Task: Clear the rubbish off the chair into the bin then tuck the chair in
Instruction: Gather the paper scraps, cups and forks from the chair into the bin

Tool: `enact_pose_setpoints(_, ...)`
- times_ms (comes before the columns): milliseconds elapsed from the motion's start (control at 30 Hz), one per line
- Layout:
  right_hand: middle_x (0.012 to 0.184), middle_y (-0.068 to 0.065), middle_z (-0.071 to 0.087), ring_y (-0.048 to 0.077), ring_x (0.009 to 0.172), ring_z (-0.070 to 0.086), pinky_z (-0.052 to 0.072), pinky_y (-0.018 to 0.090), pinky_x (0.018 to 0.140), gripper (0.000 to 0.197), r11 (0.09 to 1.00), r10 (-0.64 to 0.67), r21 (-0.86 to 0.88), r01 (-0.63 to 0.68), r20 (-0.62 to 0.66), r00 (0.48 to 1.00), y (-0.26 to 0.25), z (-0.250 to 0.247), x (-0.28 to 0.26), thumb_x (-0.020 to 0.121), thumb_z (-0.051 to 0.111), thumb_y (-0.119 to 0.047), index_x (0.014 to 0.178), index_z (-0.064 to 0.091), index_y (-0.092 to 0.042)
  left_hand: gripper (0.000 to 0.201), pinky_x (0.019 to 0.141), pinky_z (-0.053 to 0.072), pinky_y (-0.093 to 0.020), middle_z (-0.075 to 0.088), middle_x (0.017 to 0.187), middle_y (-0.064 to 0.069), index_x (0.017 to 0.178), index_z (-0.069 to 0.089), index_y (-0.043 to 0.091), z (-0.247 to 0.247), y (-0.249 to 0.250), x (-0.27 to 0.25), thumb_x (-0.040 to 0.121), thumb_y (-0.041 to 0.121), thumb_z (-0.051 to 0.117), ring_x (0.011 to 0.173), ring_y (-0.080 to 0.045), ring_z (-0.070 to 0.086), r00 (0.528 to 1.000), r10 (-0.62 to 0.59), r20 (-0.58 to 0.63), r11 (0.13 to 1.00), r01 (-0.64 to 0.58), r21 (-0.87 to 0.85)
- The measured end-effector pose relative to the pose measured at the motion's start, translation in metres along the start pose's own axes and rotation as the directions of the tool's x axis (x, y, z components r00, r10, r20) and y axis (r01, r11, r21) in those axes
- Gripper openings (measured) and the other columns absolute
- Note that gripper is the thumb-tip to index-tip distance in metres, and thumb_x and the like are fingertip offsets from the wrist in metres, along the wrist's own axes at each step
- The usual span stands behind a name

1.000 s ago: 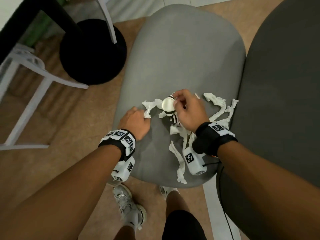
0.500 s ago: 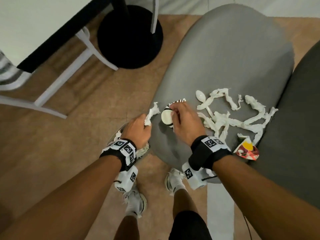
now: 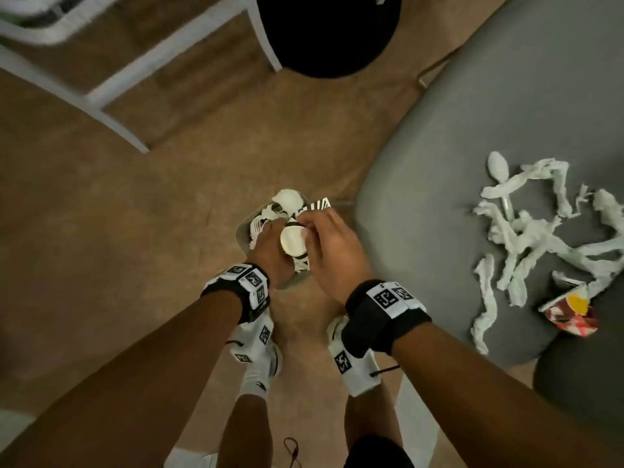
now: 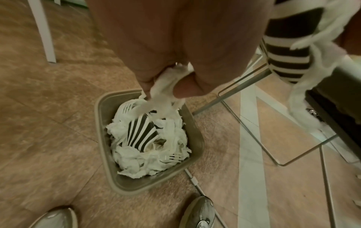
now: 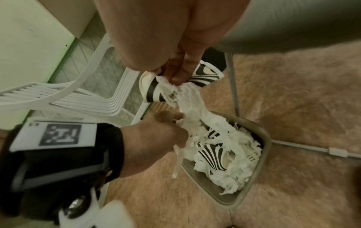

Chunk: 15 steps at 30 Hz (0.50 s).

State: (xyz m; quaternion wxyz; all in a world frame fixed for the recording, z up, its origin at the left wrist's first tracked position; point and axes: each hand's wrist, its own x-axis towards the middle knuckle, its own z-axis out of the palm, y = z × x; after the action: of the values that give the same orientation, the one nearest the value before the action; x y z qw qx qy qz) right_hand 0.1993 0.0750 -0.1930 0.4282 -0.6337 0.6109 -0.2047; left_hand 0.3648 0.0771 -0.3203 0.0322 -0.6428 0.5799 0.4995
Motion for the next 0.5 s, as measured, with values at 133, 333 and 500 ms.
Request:
enact_pose_setpoints(133,0.117,0.009,0.062,0.024,0.106,0.06,0.045,0.027,0.096,0.025,0.996,0.087,-0.009,-0.087,-0.04,0.995,0.017,0.018,0.007,0.096,0.051,-0.008,0.118,0.063,-0.009,0.056,0.108,0.043,-0.042,0.057,0.136,-0.003,0.134,0.052,0.023,-0.023,0.034,-0.025,0.078,0.024,0.049,0.127,-0.021,0.053,0.998,-0.035,-0.042,0.997,0.032,-0.069)
enact_pose_setpoints(333,0.118,-0.001,0.06,0.019,0.103,0.061,0.05,0.036,0.092,0.025,0.978,0.201,-0.051,-0.202,-0.03,0.979,0.023,0.042,0.022,0.098,0.047,-0.022,0.119,0.059,-0.023,0.047,0.098,0.051,-0.043,0.065,0.126,-0.013,0.129,0.06,0.015,-0.05,0.018,-0.048,0.083,0.006,0.053,0.116,-0.033,0.062,0.979,-0.203,0.005,0.979,0.203,-0.025)
enact_pose_setpoints(500,0.117,0.009,0.06,0.023,0.105,0.058,0.046,0.035,0.094,0.024,0.99,0.138,0.005,-0.138,-0.017,0.99,0.025,0.08,0.038,0.098,0.048,-0.011,0.118,0.06,-0.008,0.04,0.102,0.047,-0.04,0.061,0.131,-0.012,0.128,0.06,0.008,-0.06,-0.013,-0.053,0.089,0.005,0.049,0.12,-0.031,0.058,0.977,-0.212,-0.009,0.977,0.212,-0.003)
